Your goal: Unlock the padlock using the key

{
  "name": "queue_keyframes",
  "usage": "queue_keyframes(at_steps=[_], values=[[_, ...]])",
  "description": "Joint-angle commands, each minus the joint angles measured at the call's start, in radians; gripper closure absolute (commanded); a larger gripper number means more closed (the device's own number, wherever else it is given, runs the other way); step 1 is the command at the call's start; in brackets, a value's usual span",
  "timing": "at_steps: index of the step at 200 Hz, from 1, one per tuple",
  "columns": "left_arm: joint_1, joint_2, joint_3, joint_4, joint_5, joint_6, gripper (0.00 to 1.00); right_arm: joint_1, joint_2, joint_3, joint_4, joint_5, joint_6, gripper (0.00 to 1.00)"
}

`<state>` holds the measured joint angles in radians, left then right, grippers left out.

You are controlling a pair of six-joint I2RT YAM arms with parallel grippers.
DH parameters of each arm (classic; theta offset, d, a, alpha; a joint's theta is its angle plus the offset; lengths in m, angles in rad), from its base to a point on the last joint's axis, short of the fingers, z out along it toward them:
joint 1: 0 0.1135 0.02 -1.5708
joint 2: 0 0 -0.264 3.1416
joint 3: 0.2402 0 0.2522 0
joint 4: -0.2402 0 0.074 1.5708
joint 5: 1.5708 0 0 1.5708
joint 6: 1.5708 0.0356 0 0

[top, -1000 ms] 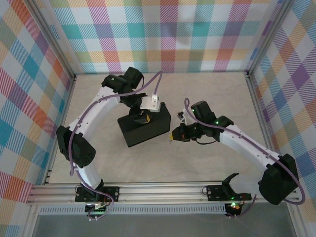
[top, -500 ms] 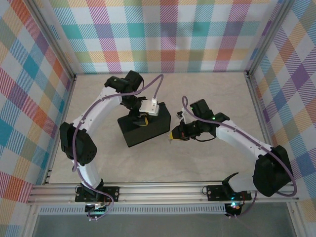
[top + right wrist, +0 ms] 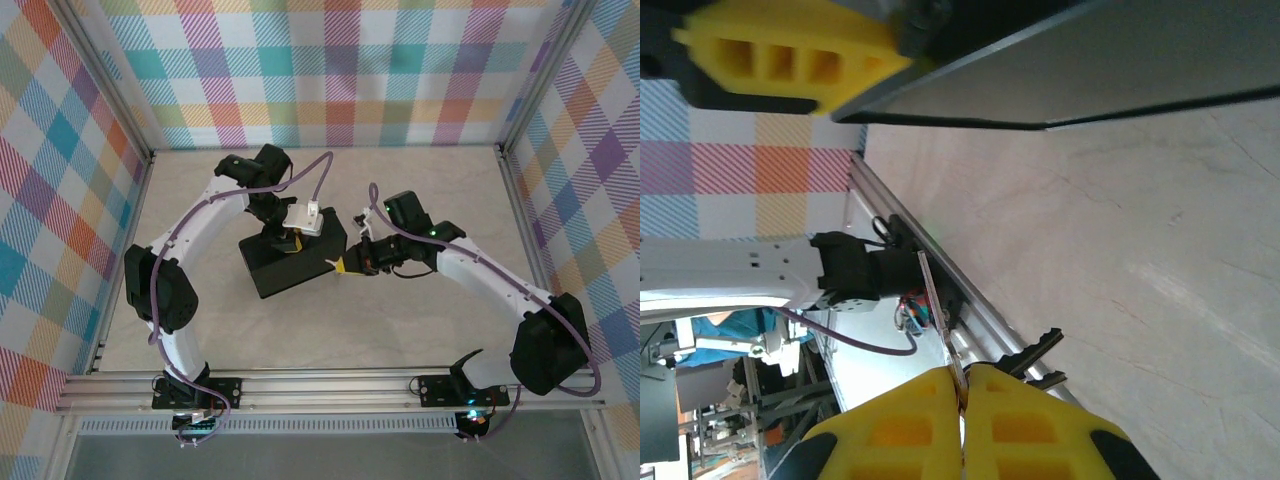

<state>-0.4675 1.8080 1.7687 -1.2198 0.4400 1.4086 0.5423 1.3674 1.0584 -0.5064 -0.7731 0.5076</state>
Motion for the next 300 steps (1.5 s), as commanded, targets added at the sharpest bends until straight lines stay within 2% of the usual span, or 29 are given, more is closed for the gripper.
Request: queue_keyframes(at_steps=[1,36,118,175,190,213,229,300], values=[[0.007,0.022,0.005,-0.016,0.067,0.026,0.63,-0.01,0.025,0.06,0.009,-0.065,-0.022,0.94],[-0.006,0.025,0.035,-0.044,0.13,0.024,0.64,-0.018,0.064,0.099,-0.004,-0.093,-0.041,0.94],[-0.02,0.033,0.007,-0.001,0.151,-0.002,0.71,-0.075,0.145,0.111,0.024,-0.18,-0.058,0.95],[-0.022,0.015,-0.024,0.045,0.189,-0.003,0.74,-0.076,0.21,0.181,-0.013,-0.2,-0.072,0.95],[-0.022,0.013,-0.023,0.041,0.19,-0.005,0.72,-0.076,0.222,0.195,-0.029,-0.196,-0.078,0.95],[-0.027,0.011,-0.03,0.048,0.171,-0.007,0.59,-0.077,0.224,0.205,-0.036,-0.182,-0.078,0.95],[-0.033,0.009,-0.043,0.066,0.154,-0.004,0.53,-0.079,0.219,0.21,-0.056,-0.169,-0.089,0.95],[-0.048,0.06,-0.005,0.045,0.155,0.045,0.5,-0.082,0.211,0.181,-0.073,-0.155,-0.096,0.95]])
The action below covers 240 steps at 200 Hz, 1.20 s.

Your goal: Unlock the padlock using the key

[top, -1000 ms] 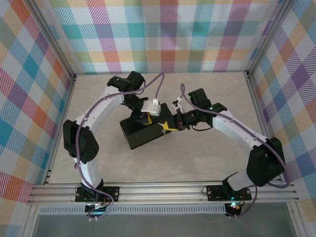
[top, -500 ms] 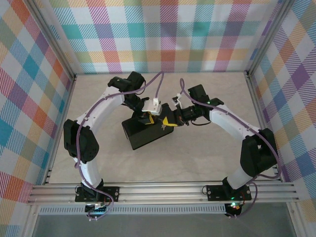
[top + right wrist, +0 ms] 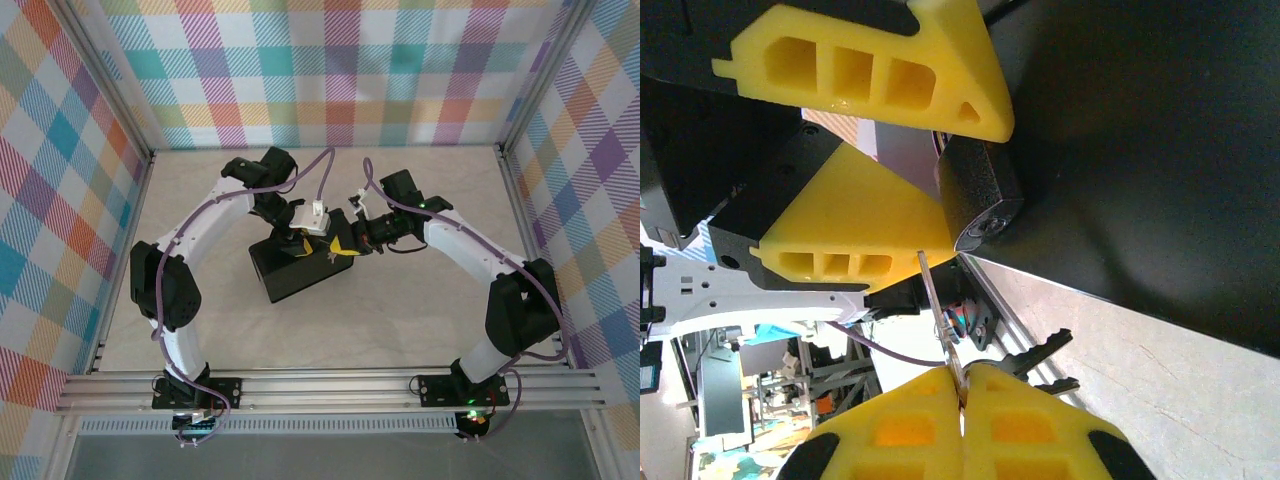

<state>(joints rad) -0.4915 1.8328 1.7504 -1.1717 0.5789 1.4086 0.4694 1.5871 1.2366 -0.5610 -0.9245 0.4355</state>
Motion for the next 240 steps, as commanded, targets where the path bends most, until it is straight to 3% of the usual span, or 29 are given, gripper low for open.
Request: queue_keyframes(at_steps=[1,50,148,240], values=[[-0.024,0.035,0.012,-0.003,0.017,0.046,0.5,-0.009,-0.009,0.003,-0.018,-0.003,-0.025,0.95],[-0.028,0.037,0.016,0.014,0.063,0.059,0.47,-0.012,0.005,0.009,-0.017,-0.002,-0.034,0.95],[-0.027,0.062,0.011,-0.002,0.04,0.079,0.77,-0.044,-0.029,-0.04,-0.044,-0.002,-0.061,0.95],[0.007,-0.026,-0.057,0.078,0.186,0.085,0.83,-0.072,-0.019,-0.022,-0.081,-0.036,-0.074,0.95]])
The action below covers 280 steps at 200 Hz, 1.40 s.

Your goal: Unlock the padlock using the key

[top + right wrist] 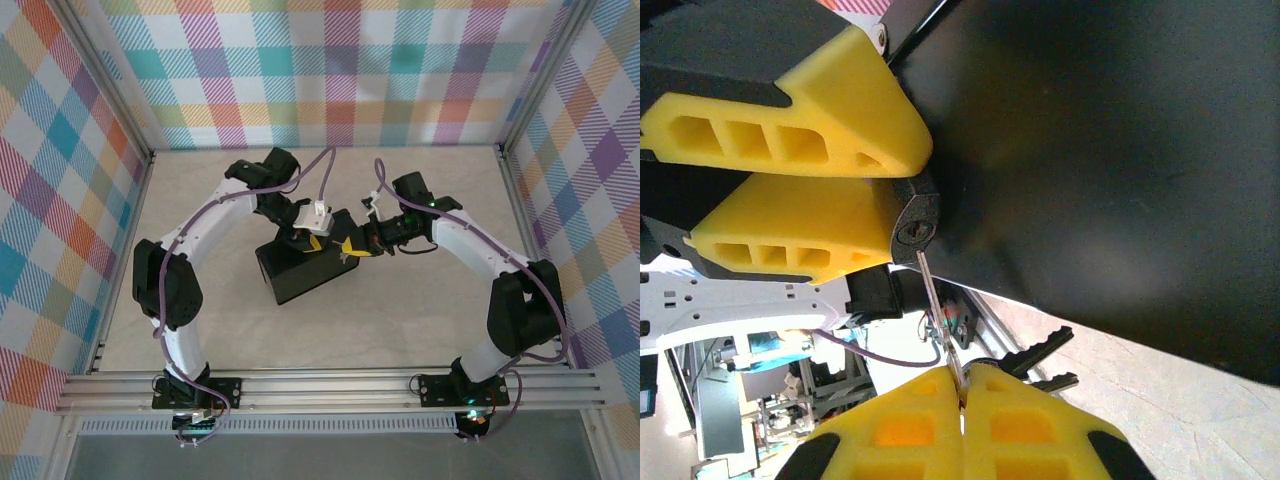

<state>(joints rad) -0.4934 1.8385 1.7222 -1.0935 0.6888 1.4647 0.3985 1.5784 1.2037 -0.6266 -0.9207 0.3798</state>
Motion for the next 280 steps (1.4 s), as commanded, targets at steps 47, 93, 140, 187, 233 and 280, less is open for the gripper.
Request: queue_keyframes(at_steps=[47,93,140,187,233,280], values=[[0.009,-0.029,-0.032,0.007,0.081,0.023,0.83,0.002,0.003,0.027,-0.015,-0.047,-0.016,0.96],[0.009,-0.031,-0.033,0.021,0.081,0.013,0.83,0.014,0.01,0.028,-0.004,-0.049,-0.007,0.96],[0.009,-0.041,-0.043,0.043,0.099,0.0,0.83,0.019,0.02,0.029,0.008,-0.048,0.001,0.96],[0.009,-0.045,-0.052,0.045,0.107,0.002,0.83,0.025,0.033,0.043,0.017,-0.046,0.008,0.96],[0.009,-0.051,-0.06,0.046,0.102,0.006,0.83,0.033,0.057,0.068,0.021,-0.043,0.011,0.96],[0.011,-0.061,-0.068,0.052,0.111,0.006,0.83,0.035,0.057,0.052,0.066,-0.064,0.046,0.96]])
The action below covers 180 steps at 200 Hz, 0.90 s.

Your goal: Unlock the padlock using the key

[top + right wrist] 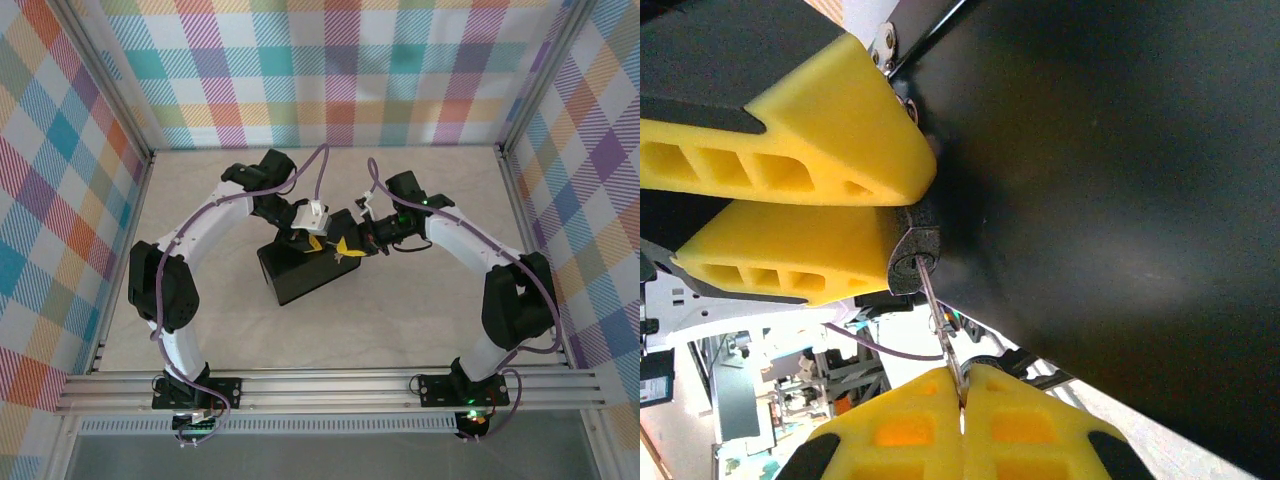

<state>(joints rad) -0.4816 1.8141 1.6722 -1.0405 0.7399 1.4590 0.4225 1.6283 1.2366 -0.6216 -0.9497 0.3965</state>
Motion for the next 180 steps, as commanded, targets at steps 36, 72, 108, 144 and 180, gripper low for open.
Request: queue_keyframes(at_steps=[36,72,108,144,180], values=[[-0.005,-0.059,-0.049,0.032,0.081,0.01,0.83,0.015,0.011,0.024,0.112,-0.111,0.093,0.96],[-0.011,-0.082,-0.076,0.082,0.086,0.0,0.83,0.016,0.009,0.041,0.099,-0.179,0.14,0.97],[-0.011,-0.062,-0.075,0.1,0.067,-0.011,0.82,0.017,0.031,0.07,0.034,-0.168,0.129,0.98],[-0.014,-0.048,-0.074,0.102,0.083,-0.01,0.82,0.017,0.043,0.088,0.028,-0.135,0.118,0.98],[-0.018,-0.023,-0.045,0.068,0.085,0.003,0.82,0.017,0.072,0.102,0.037,-0.134,0.101,0.98]])
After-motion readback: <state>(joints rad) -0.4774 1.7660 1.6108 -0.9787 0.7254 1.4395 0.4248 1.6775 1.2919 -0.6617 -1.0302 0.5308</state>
